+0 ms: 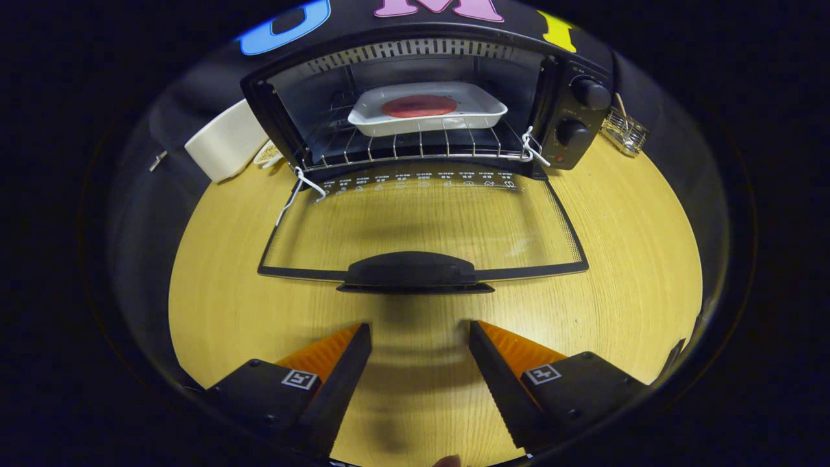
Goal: Open the toaster oven, put the food inside, and close the toaster oven door.
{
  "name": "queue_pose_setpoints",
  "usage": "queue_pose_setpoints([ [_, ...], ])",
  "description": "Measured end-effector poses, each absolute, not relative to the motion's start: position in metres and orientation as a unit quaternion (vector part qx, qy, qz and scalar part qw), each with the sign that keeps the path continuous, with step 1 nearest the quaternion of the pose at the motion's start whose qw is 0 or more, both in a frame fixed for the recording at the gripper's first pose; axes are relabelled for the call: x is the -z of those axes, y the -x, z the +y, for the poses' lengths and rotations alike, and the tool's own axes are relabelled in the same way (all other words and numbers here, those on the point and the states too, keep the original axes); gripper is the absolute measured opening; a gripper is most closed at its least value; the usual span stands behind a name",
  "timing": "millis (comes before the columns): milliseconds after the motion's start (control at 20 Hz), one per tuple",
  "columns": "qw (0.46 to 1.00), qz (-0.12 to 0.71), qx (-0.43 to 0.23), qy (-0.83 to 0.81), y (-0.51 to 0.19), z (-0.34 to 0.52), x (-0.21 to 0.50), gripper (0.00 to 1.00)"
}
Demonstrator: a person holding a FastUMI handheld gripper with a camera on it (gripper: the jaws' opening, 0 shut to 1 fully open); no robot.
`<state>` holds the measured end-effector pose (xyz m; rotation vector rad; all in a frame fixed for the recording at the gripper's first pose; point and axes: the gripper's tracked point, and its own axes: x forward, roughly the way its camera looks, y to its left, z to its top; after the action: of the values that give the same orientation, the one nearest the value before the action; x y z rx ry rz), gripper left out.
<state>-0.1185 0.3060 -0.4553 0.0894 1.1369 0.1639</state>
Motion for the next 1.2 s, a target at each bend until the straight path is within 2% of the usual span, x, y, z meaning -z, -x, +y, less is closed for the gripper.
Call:
queue_pose_setpoints([
  [400,0.841,0.538,-0.041,-0.028,0.097,0.313,0.461,0.99],
  [1200,0.868,0.489,-0.059,-0.059,0.098,0.309,0.414,0.99],
])
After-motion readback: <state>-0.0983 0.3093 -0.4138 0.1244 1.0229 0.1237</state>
